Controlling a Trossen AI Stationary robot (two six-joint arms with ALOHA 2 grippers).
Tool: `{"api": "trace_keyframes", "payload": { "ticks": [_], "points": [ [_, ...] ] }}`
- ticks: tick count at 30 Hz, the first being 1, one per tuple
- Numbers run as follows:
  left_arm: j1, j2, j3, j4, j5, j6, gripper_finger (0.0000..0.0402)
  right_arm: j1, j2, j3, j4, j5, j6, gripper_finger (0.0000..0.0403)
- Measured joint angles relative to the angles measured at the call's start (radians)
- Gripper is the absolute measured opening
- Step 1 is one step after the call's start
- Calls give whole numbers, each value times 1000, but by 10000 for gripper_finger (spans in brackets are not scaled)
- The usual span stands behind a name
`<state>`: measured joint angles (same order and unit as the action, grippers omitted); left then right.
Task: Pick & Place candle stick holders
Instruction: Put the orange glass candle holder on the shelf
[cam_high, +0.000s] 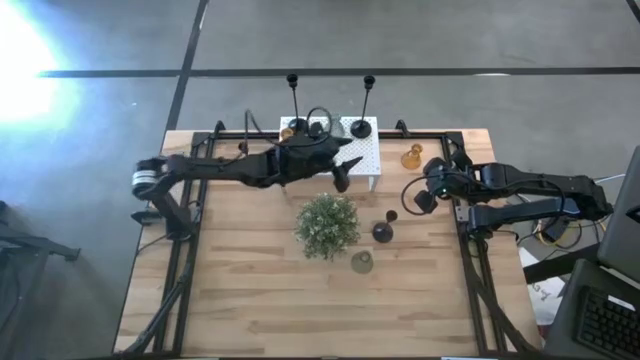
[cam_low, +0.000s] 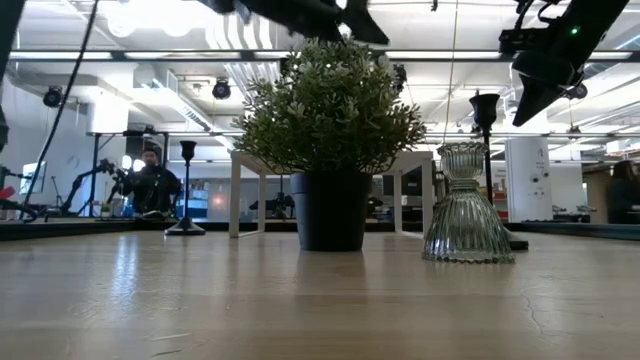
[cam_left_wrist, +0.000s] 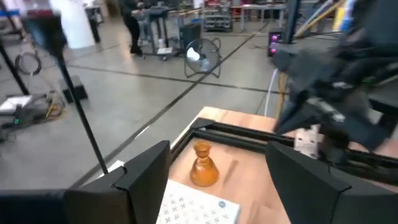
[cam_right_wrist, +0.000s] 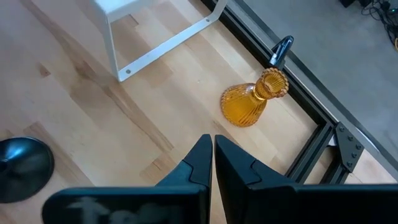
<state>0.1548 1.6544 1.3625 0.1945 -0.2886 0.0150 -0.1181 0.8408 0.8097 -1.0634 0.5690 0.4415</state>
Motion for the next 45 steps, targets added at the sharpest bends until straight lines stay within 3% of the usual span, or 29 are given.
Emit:
{"api": "trace_keyframes", "payload": {
  "ticks": [6, 11, 18, 28, 36, 41, 45],
  "points": [
    [-82, -209, -160, -23, -6, 64, 224, 0, -33, 0, 3, 2, -5, 13],
    [-133, -403, -371, 13, -110, 50, 202, 0, -66, 0, 6, 10, -9, 13],
    [-176, -674, -669, 113, -155, -78, 195, 0, -73, 0, 52, 11, -61, 13],
    [-179, -954, -984, 250, -159, -173, 195, 0, -54, 0, 306, 61, -231, 13],
    [-179, -1077, -1091, 252, -155, -117, 195, 0, -54, -17, 307, 59, -46, 13],
    [-179, -1137, -1125, 229, -156, -28, 195, 3, -57, -61, 223, -42, 150, 13],
    [-178, -1170, -1153, 222, -161, -1, 195, 61, -98, -160, 296, 19, 272, 13]
  ]
}}
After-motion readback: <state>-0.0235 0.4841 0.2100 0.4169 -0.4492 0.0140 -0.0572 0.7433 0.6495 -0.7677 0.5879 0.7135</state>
